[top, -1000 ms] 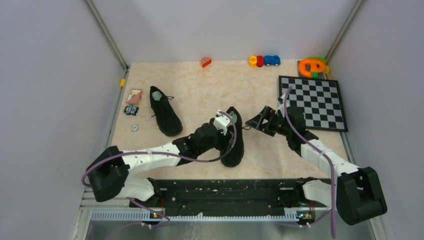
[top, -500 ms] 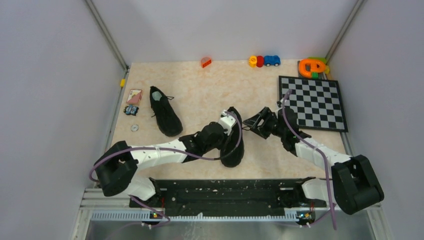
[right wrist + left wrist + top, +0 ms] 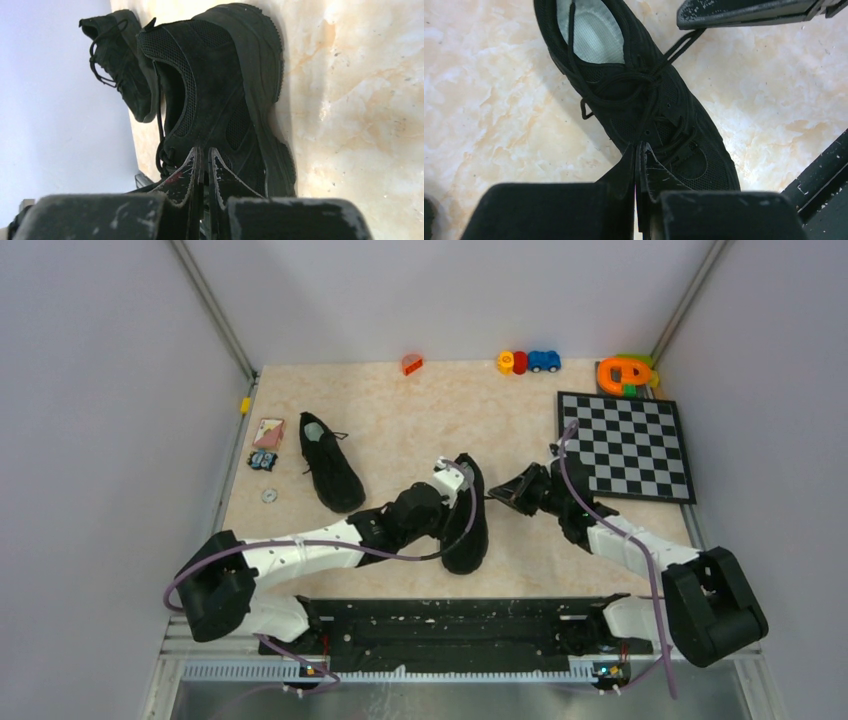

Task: Tie the shoes
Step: Tie the shoelace on the shoe.

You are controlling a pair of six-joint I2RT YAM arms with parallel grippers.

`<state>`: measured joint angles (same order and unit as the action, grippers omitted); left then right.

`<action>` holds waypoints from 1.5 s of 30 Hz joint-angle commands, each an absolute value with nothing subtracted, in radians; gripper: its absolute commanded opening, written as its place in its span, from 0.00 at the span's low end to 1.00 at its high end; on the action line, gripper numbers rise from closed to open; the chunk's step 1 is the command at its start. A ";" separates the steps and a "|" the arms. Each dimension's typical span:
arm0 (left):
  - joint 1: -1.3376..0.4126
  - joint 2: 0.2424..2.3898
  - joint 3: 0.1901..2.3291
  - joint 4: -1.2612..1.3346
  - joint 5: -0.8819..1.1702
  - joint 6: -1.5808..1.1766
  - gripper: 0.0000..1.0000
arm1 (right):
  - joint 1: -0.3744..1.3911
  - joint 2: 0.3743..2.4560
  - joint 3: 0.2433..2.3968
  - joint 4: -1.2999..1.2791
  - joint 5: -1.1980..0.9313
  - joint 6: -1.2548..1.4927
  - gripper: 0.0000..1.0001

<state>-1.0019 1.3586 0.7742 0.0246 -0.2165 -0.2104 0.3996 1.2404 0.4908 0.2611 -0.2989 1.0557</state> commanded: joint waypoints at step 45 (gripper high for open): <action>-0.681 1.549 0.649 0.167 -0.219 -0.515 0.00 | 0.413 1.289 0.451 0.123 0.124 0.640 0.00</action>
